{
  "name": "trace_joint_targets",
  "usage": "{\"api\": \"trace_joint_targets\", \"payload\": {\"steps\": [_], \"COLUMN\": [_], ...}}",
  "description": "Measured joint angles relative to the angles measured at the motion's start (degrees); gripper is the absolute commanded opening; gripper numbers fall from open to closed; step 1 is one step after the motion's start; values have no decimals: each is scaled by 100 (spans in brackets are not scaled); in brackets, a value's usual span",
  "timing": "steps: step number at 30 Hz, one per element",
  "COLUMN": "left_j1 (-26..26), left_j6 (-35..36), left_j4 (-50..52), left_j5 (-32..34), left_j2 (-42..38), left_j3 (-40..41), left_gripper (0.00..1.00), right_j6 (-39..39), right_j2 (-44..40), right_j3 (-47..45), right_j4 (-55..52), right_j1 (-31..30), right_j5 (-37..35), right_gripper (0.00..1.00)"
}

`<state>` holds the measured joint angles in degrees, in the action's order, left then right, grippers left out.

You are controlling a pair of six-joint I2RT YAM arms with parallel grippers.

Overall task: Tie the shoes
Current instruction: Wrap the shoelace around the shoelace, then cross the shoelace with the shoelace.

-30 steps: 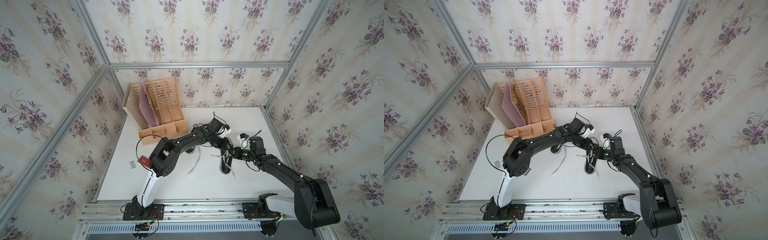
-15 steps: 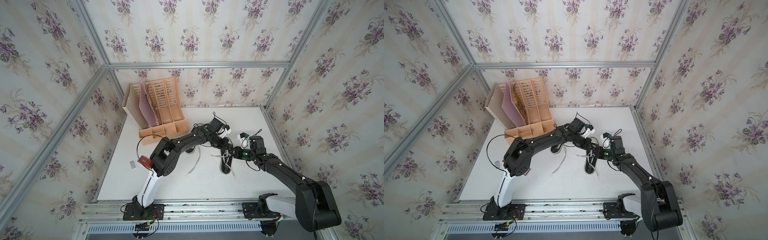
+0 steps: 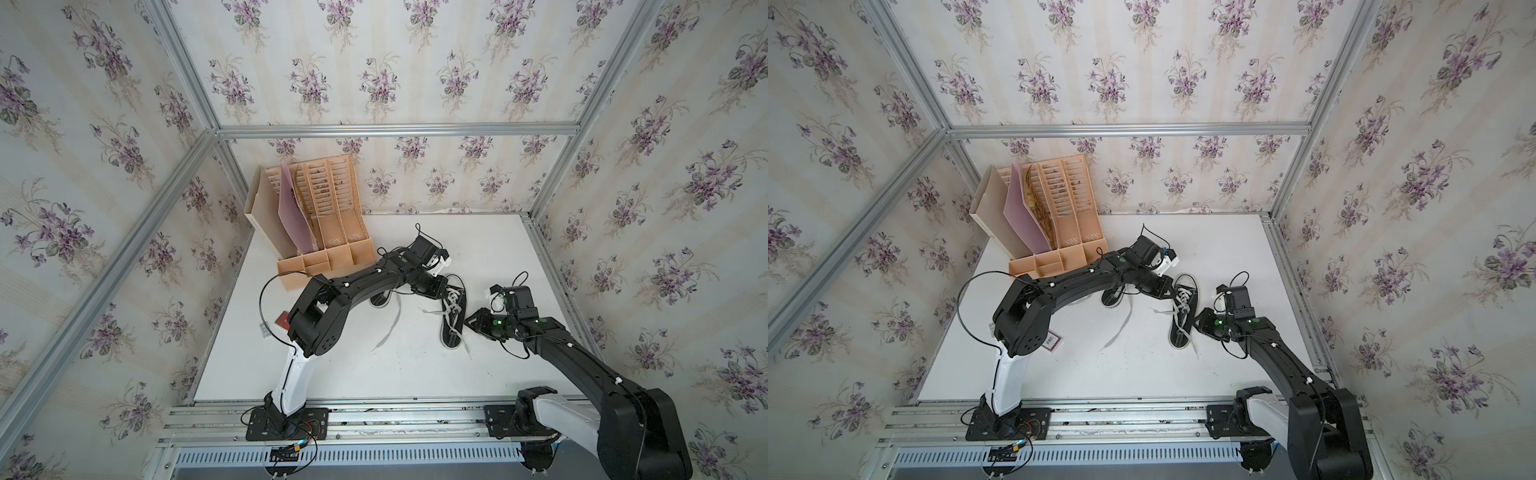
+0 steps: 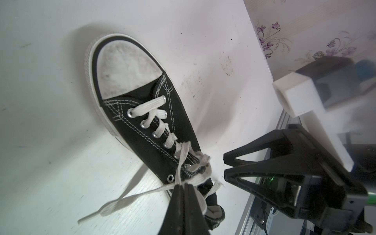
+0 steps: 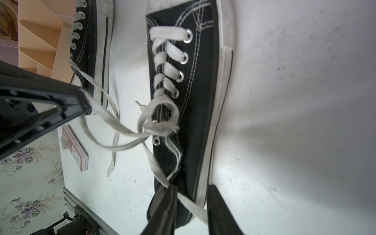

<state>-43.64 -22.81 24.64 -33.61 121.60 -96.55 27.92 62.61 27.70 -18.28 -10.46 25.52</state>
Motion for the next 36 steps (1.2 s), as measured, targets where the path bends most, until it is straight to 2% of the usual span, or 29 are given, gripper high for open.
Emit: {"api": "trace_joint_targets", "payload": {"steps": [8,17,30,32,36], "left_j1": [42,46,46,46,46], "left_j6": [39,37,37,37,37], "left_j4": [0,-7,-9,-9,-9], "left_j5": [33,37,37,37,37], "left_j2": [0,0,0,0,0], "left_j3": [2,26,50,59,59], "left_gripper": [0,0,0,0,0], "right_j6": [37,-48,-92,-94,-96], "right_j2": [522,1019,1357,1384,1414], "right_j3": [330,787,892,892,920], "right_j4": [-227,-507,-529,-503,-557], "right_j1": [-623,-1025,-1296,-1327,-1357], "right_j5": [-162,-608,-748,-748,-754], "right_gripper": [26,27,28,23,4]}}
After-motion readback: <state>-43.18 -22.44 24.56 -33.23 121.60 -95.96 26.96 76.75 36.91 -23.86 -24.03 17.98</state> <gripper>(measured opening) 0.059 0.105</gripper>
